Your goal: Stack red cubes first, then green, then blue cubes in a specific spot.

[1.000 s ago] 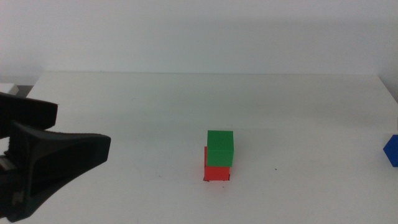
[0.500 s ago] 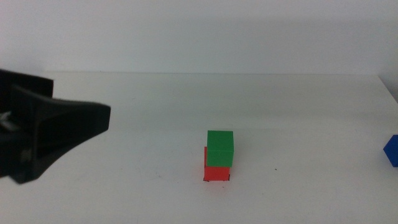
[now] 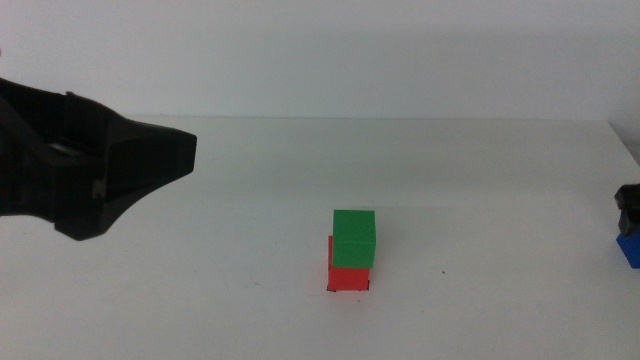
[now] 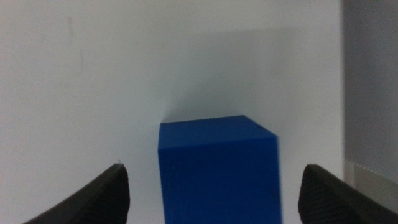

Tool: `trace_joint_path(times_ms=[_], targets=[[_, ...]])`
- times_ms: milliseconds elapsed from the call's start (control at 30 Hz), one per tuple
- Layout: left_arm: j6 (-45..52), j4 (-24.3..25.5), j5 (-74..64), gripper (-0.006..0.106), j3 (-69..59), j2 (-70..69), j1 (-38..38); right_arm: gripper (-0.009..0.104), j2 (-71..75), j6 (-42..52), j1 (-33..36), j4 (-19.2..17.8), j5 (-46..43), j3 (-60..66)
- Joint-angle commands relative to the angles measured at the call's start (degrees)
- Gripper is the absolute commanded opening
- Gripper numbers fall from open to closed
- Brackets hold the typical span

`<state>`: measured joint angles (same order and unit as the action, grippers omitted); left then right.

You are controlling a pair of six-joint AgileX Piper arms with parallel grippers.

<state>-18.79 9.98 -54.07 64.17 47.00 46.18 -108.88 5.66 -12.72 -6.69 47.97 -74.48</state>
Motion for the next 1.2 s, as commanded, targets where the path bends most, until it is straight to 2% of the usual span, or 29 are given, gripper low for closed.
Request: trace_joint_path(times_ms=[0, 100, 133, 267, 333, 433, 567, 667, 767, 967, 1067, 1167], targets=[[-1.16, 0.28, 0.71, 0.094, 0.5, 0.13, -0.05, 0.091, -1.67, 0.6, -0.5, -1.0, 0.47, -0.71], [-1.56, 0.05, 0.71, 0.094, 0.5, 0.13, -0.05, 0.077, -3.98, 0.69, -0.5, -1.09, -0.48, -0.71], [-1.7, 0.05, 0.71, 0.094, 0.5, 0.13, -0.05, 0.064, -4.4, 0.55, -0.5, -1.24, -1.32, -0.71], [-2.21, 0.05, 0.71, 0.094, 0.5, 0.13, -0.05, -0.003, -3.81, -1.93, 0.31, -0.93, -0.39, -0.71], [-2.32, -0.08, 0.84, 0.094, 0.5, 0.13, -0.05, 0.001, -1.46, -6.26, 2.27, -1.87, 2.07, -0.98], [-2.32, -0.08, 0.84, 0.094, 0.5, 0.01, -0.05, 0.001, 4.55, -15.06, 9.41, -2.27, 8.82, -2.83], [-2.32, 1.4, 0.84, 0.094, 0.5, 0.02, -0.05, 0.001, 9.59, -31.52, 26.6, -5.14, 21.32, -9.25], [-2.32, 3.45, 0.84, 0.094, 0.5, 0.02, -0.05, 0.001, 9.42, -41.99, 39.48, -9.81, 21.99, -14.33], [-2.32, 3.72, 0.73, 0.094, 0.5, 0.02, -0.05, 0.001, 7.56, -49.31, 49.43, -11.87, 21.99, -18.44], [-2.32, 3.72, 0.95, 0.094, 0.5, 0.02, -0.05, 0.001, 2.74, -56.97, 59.32, -12.01, 21.99, -24.55], [-2.32, 3.72, 0.95, 0.094, 0.5, 0.02, -0.05, 0.001, 0.85, -58.32, 60.74, -11.95, 21.99, -25.69], [-2.32, 3.72, 0.95, 0.094, 0.5, 0.02, -0.05, 0.001, -0.35, -58.55, 60.04, -8.88, 21.99, -25.68]])
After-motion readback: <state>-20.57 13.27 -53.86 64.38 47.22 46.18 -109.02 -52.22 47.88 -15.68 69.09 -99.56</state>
